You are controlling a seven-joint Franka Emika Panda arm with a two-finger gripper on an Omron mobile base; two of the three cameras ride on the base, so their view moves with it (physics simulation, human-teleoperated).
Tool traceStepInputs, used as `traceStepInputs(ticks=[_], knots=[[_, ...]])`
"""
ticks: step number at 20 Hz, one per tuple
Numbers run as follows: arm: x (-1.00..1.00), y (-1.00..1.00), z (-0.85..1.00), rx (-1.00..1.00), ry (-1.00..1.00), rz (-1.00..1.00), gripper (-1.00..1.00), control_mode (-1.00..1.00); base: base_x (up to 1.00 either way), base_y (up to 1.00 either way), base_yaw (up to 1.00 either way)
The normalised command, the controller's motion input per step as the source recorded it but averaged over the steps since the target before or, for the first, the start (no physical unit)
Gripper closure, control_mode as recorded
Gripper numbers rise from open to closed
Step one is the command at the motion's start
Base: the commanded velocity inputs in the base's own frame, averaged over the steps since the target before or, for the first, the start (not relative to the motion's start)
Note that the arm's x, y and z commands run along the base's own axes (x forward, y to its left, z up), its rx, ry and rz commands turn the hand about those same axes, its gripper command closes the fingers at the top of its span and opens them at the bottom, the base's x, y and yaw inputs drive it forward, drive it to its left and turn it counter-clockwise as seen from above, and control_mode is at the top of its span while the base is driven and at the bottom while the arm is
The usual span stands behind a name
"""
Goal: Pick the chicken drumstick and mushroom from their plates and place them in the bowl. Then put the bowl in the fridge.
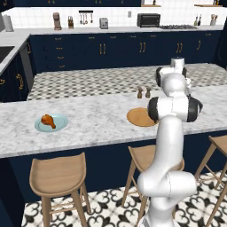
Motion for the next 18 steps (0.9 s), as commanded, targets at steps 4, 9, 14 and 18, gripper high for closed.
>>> traceStepInputs(ticks=[4,9,14,18], knots=[[0.10,-0.85,-0.13,0.11,0.00,-0.01,1.00,-1.00,0.00,0.00,0.00],[0.43,-0.44,-0.25,0.03,0.02,0.00,1.00,-1.00,0.00,0.00,0.00],[0.13,-0.23,-0.46,0.04,0.04,0.00,-1.00,-1.00,0.00,0.00,0.00],[-0.20,0.00,-0.02,0.00,-0.01,0.00,-1.00,-1.00,0.00,0.00,0.00]])
